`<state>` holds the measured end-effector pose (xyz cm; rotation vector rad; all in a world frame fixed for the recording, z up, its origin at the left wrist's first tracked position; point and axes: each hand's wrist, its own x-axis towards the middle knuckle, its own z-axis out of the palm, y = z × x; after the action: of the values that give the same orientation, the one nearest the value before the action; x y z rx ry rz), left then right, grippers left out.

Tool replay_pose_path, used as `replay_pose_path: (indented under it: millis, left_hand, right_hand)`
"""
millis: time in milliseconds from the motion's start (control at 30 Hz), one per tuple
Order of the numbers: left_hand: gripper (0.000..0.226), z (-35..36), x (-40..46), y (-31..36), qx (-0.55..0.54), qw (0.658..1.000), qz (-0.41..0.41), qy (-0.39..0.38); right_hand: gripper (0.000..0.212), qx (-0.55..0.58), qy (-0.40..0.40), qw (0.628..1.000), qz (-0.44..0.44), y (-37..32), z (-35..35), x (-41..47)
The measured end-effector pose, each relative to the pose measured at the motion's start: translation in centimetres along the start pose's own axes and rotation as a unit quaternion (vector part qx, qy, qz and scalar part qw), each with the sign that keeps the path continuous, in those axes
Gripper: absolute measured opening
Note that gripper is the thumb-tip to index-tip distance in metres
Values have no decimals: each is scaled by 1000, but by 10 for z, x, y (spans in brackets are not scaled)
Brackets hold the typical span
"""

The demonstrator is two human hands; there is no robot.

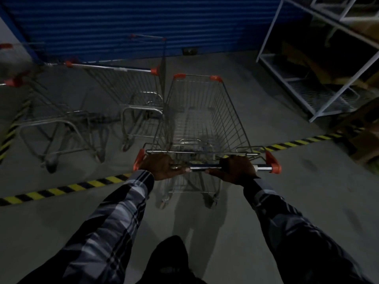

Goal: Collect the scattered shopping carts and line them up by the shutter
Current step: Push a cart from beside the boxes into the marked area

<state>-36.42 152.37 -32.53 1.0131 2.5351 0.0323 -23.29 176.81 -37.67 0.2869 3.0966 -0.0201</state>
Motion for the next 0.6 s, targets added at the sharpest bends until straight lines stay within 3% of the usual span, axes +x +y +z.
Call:
replay_pose_path:
  millis: [167, 333, 500, 600]
  left_hand:
    - [75, -29, 105, 17, -23, 1000, 11, 12]
    - [96, -66, 221, 28, 19, 999, -6, 37]
    - [100, -107, 320, 44, 20, 1000, -4, 22]
    - [85, -129, 364, 60, 9, 1000, 6, 0]
  right_hand:
    - [74, -18, -2, 1000, -9, 76, -2, 80]
    - [69, -13, -31, 999, 7, 146, -10, 171]
    - [105, -16, -7, 1000, 15, 215, -12, 255]
    - [107, 0, -19, 1000, 15, 256, -12, 295]
